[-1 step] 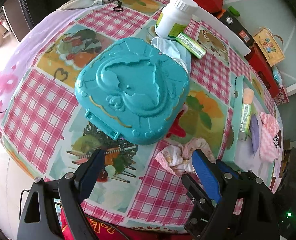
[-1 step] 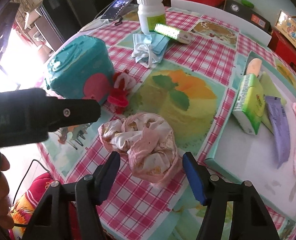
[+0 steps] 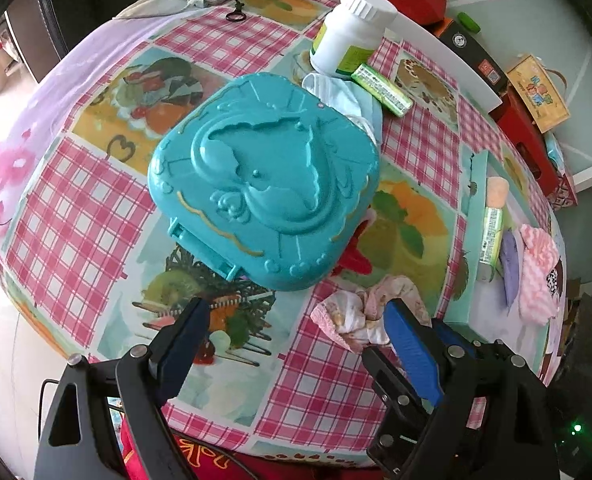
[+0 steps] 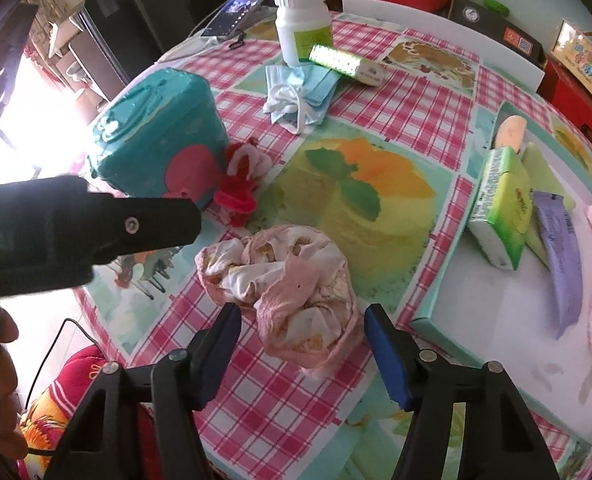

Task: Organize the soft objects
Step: 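Grasp the pink floral cloth with the right tool and lift it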

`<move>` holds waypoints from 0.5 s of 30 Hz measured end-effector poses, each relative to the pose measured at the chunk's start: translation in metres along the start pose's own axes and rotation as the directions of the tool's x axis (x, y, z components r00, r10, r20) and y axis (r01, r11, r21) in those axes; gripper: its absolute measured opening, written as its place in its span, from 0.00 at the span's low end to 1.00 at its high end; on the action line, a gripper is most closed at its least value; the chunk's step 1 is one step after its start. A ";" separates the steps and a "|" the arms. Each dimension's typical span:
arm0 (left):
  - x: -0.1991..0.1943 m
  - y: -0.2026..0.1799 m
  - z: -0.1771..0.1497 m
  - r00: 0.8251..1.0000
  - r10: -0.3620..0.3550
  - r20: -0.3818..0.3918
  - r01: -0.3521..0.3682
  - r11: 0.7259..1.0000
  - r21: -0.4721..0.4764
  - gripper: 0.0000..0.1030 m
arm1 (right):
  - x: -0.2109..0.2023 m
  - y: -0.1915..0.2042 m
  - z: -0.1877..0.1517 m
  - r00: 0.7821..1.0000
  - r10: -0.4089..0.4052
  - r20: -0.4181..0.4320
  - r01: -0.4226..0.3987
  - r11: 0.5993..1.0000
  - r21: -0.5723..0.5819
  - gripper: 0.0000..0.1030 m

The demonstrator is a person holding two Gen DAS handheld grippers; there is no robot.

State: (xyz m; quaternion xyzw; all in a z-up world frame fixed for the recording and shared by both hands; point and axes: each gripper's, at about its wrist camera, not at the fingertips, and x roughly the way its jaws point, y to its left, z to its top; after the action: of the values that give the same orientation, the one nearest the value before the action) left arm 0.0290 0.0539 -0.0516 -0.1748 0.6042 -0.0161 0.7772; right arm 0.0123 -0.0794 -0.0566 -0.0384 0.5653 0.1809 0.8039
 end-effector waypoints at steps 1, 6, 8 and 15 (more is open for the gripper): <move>0.001 0.000 0.000 1.000 -0.001 -0.002 0.001 1.000 -0.001 0.87 | 0.002 0.000 0.001 1.000 0.001 -0.004 -0.001 1.000 0.000 0.64; 0.005 -0.002 0.002 1.000 -0.004 -0.009 0.004 1.000 0.001 0.87 | 0.010 -0.003 0.006 1.000 0.001 -0.007 -0.001 1.000 0.006 0.62; 0.006 -0.002 0.001 1.000 -0.005 -0.010 0.005 1.000 0.001 0.87 | 0.011 -0.002 0.007 1.000 -0.003 -0.003 0.003 1.000 0.004 0.54; 0.009 -0.004 0.002 1.000 -0.003 -0.015 0.003 1.000 0.002 0.87 | 0.010 -0.004 0.005 1.000 0.005 0.008 -0.005 1.000 0.009 0.39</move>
State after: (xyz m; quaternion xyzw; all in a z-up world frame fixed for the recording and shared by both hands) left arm 0.0341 0.0487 -0.0580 -0.1750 0.6096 -0.0191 0.7729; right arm 0.0214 -0.0789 -0.0646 -0.0327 0.5631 0.1807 0.8058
